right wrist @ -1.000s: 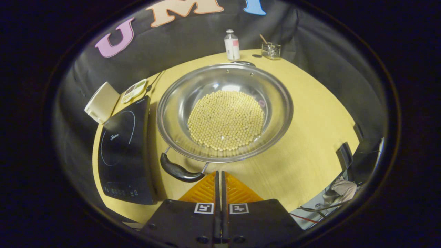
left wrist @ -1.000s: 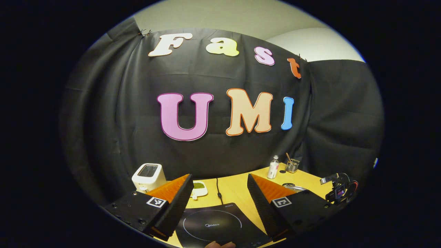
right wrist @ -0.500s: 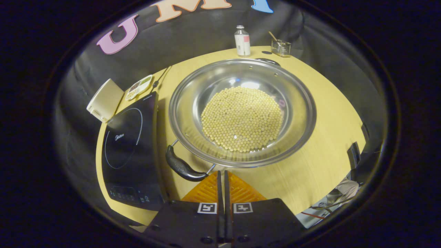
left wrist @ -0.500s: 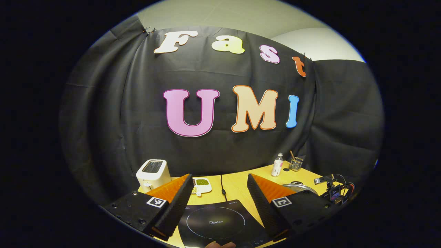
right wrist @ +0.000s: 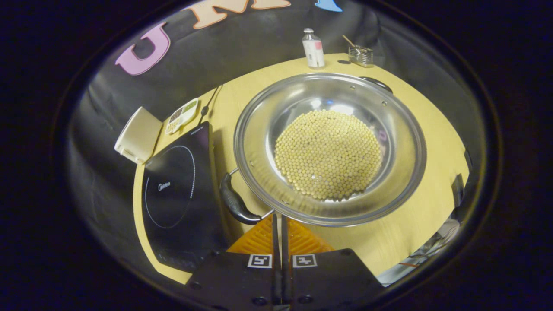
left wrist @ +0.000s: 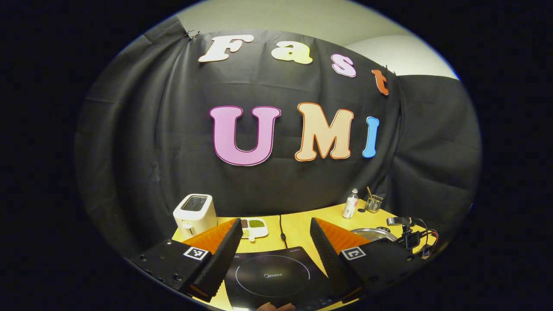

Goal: First push the handle of the pot to place it horizontally, then grasp the pot with both hands and set it on the induction cooktop.

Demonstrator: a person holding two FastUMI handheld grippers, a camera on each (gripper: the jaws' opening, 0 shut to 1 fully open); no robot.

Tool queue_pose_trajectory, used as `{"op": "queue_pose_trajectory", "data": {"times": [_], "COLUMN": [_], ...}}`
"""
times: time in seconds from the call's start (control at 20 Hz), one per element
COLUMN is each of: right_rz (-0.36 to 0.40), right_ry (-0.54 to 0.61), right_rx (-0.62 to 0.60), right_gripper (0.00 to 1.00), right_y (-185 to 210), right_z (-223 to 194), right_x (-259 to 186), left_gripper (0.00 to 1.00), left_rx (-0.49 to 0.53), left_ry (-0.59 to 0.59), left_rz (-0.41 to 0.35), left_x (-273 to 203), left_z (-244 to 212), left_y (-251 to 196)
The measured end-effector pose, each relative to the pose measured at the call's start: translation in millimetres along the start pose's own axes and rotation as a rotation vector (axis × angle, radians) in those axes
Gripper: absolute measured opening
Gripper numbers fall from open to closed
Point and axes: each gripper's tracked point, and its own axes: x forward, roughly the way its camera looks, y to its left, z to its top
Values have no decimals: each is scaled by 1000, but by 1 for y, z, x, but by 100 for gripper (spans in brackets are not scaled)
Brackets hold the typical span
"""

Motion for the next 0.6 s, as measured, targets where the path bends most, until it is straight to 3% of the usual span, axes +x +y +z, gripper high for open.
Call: {"op": "queue_pose_trajectory", "data": {"times": [0.4, 0.6], "right_rz": [77, 130], "right_ry": [1, -2], "right_rx": [39, 60], "right_gripper": [0, 3], "right_y": [28, 31], "right_z": [13, 20], "right_x": [1, -13], "left_gripper": [95, 95], "left_rx": [-1, -6], "left_ry": [3, 4], "left_rz": [16, 12], "left_x": [-3, -3], "left_z": [0, 0], "left_y": [-4, -12]}}
